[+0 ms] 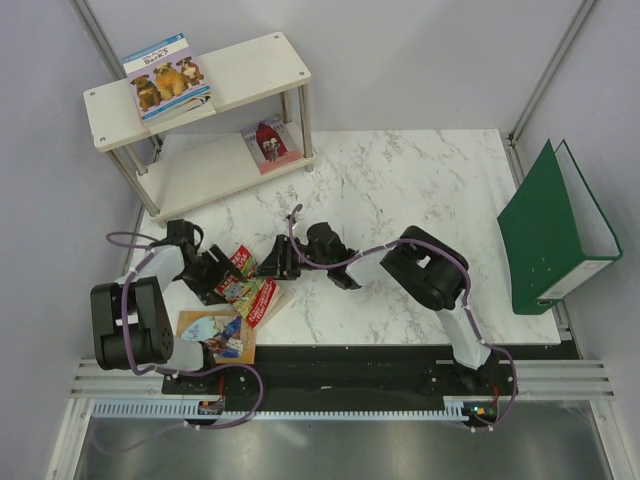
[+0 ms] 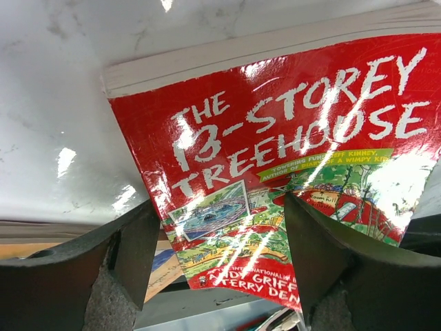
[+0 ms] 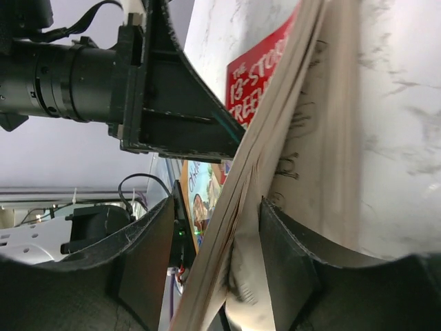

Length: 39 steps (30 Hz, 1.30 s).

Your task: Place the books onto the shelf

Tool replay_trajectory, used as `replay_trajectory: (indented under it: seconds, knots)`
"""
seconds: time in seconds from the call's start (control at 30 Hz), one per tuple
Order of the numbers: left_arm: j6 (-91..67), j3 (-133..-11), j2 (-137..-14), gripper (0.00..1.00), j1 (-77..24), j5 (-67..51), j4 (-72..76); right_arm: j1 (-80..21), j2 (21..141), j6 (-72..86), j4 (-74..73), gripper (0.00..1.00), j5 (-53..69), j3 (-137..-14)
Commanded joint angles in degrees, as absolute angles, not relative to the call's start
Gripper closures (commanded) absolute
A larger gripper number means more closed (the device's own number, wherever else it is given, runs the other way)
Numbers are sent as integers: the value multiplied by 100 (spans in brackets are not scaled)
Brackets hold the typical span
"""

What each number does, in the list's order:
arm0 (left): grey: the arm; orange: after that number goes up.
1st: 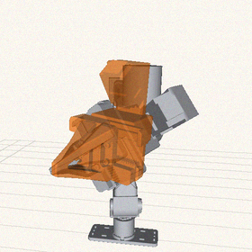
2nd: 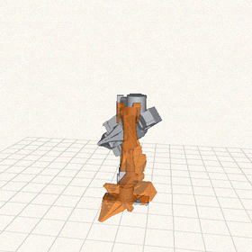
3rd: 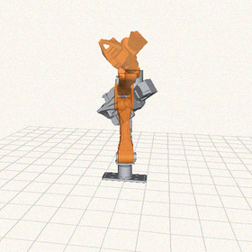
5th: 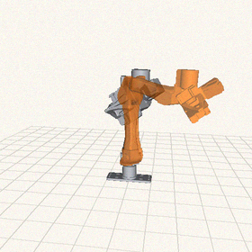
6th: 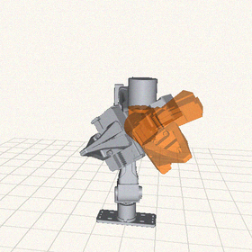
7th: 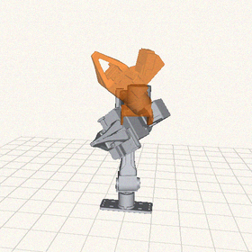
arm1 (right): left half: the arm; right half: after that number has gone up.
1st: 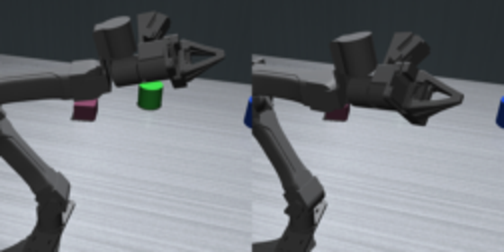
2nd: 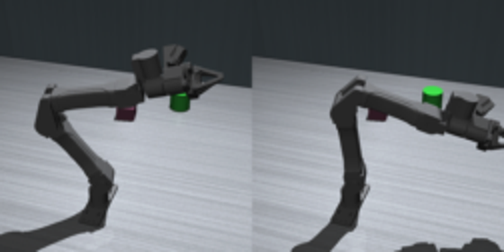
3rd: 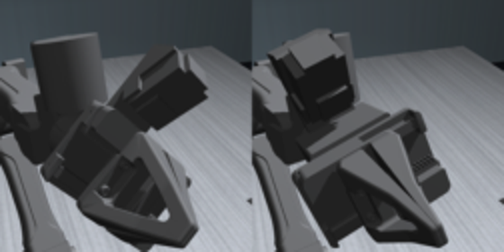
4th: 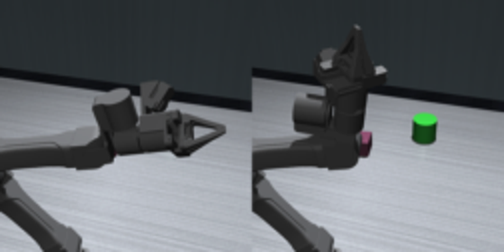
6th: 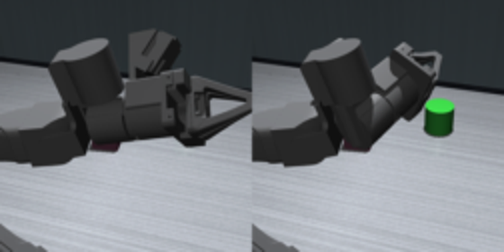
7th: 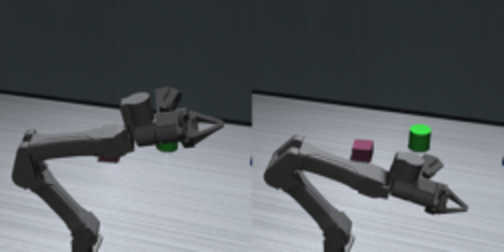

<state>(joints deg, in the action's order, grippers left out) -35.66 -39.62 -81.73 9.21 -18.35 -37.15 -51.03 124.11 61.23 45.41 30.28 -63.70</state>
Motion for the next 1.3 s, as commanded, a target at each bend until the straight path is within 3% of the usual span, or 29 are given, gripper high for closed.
replay_trajectory:
  seconds: [0.0, 0.13, 0.2, 0.27, 0.37, 0.47, 0.57, 0.77, 1.03, 1.27]
  knots:
    - [-3727, -3806, -8438, 21, 703, -1978, -2856, -5396, 12559, 6021, 4475, 41, 3551, -6794]
    - [-3735, -3832, -8420, 21, 703, -1960, -2865, -5405, 12638, 5889, 4114, 44, 3560, -6978]
    - [-3727, -3867, -8394, 21, 703, -1978, -2874, -5414, 12674, 5845, 3955, 59, 3594, -7066]
    - [-3718, -3920, -8306, 21, 703, -1942, -2935, -5405, 12726, 5845, 3807, 86, 3638, -7128]
    - [-3683, -3938, -7859, 20, 703, -1890, -3032, -5370, 12665, 5757, 3596, 99, 3543, -7119]
    - [-3674, -3824, -7016, 17, 694, -1977, -3032, -5169, 12341, 5555, 3446, 100, 3323, -6900]
    - [-3892, -3500, -5848, 0, 668, -2214, -2708, -4704, 11788, 5554, 3637, 100, 3112, -6453]
    - [-4963, -2225, -3581, 0, 598, -2944, -910, -4036, 10462, 5801, 4183, 100, 2857, -5573]
    - [-5660, -1555, -3691, 11, 71, -3086, 913, -3823, 9756, 6082, 4534, 100, 2646, -5265]
    - [-5941, -1792, -4657, 20, -1667, -2128, 1986, -3832, 9809, 6310, 4834, 100, 2663, -5247]
